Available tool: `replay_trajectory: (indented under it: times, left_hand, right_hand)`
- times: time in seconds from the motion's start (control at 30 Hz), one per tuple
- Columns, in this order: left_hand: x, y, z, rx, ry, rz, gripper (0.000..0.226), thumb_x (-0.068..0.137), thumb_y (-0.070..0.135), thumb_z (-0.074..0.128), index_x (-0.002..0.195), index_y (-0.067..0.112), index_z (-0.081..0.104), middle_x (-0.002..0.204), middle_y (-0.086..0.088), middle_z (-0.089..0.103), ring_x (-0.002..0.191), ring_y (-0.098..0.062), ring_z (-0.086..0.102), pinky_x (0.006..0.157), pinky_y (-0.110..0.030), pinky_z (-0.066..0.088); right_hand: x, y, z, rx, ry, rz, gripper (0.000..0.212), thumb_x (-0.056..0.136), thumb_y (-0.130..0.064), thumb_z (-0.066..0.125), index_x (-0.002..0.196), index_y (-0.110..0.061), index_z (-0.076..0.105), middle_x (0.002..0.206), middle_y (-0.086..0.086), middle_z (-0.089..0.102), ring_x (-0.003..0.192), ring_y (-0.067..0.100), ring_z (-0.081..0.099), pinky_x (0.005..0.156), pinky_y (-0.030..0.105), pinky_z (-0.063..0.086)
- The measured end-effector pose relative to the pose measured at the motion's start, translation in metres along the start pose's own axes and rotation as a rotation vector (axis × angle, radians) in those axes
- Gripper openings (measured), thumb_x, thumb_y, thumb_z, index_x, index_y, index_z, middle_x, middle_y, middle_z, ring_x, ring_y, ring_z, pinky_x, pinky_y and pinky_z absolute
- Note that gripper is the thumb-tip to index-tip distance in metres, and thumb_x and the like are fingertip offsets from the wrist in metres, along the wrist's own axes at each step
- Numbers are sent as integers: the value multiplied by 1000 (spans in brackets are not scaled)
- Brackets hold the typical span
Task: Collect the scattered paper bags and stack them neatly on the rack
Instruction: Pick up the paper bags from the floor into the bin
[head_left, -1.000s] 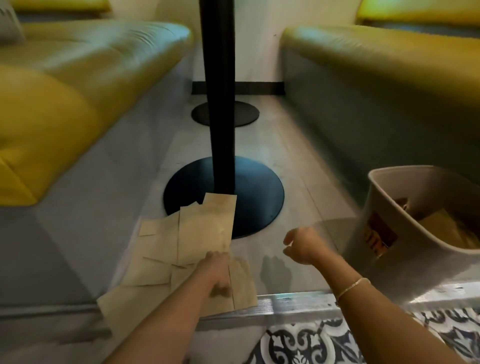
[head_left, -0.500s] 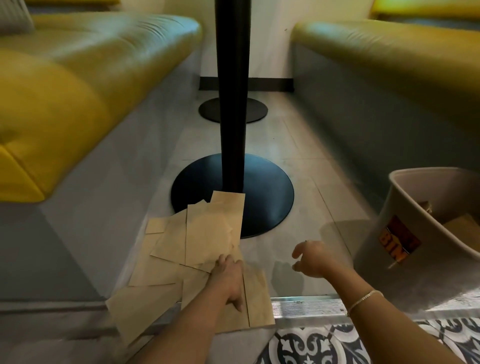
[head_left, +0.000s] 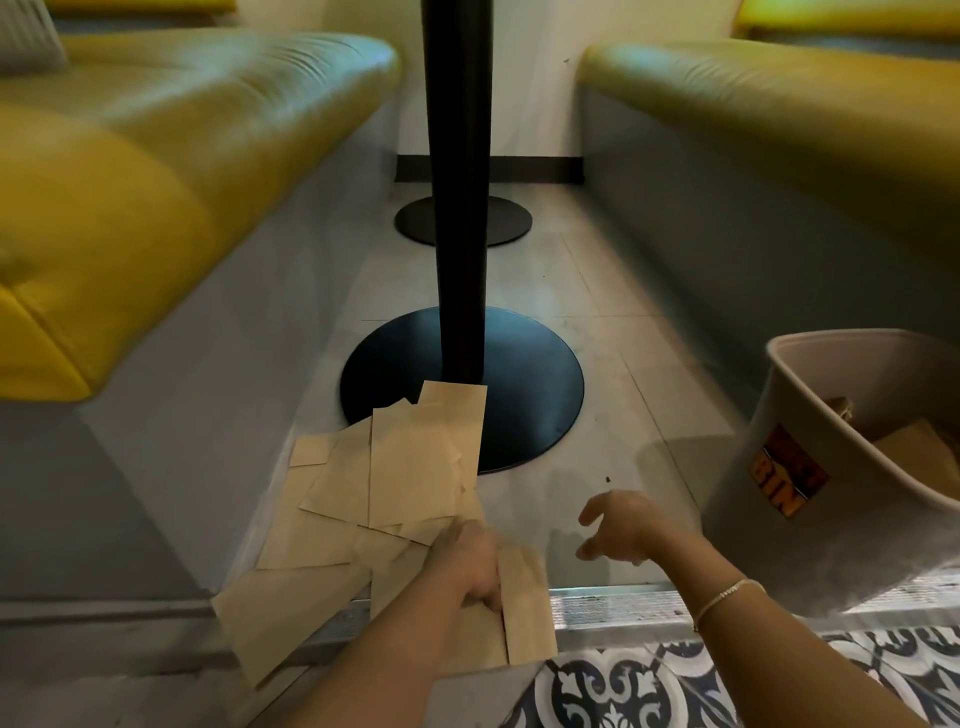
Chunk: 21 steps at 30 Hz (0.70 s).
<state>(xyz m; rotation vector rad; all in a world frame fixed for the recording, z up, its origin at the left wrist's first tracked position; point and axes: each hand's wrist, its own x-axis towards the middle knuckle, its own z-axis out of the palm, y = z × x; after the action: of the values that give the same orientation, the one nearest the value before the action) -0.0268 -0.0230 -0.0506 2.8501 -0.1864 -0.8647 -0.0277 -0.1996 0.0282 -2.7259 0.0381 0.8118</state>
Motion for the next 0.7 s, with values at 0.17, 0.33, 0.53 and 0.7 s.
replay_trajectory:
  times: [0.17, 0.33, 0.53, 0.7]
  left_hand:
    - [0, 14, -23, -505, -72, 141, 43, 73, 30, 77, 112, 17, 63, 111, -5, 65, 100, -20, 59, 85, -30, 47]
    - [12, 5, -31, -670, 130, 115, 36, 72, 32, 78, 104, 24, 63, 110, 1, 59, 105, -19, 57, 90, -31, 49]
    - [22, -68, -17, -12, 290, -147, 77, 83, 35, 64, 145, 21, 22, 149, -7, 23, 132, -27, 28, 102, -39, 36]
    - [30, -89, -3, -20, 257, -126, 76, 93, 38, 48, 151, 20, 2, 156, -8, 14, 138, -29, 22, 111, -39, 25]
  right_hand:
    - [1, -4, 2, 148, -112, 51, 62, 80, -32, 71, 134, -19, 44, 132, 7, 48, 113, 26, 53, 78, 29, 52]
    - [0, -3, -10, -14, 88, 38, 31, 94, -24, 51, 121, -10, 56, 120, 9, 59, 110, 22, 56, 94, 28, 44]
    - [3, 12, -13, 86, 215, 137, 32, 97, -19, 49, 127, -12, 51, 116, 9, 57, 105, 23, 58, 96, 32, 48]
    - [4, 12, -12, 70, 230, 133, 33, 95, -20, 53, 127, -13, 52, 113, 8, 57, 101, 22, 60, 93, 32, 51]
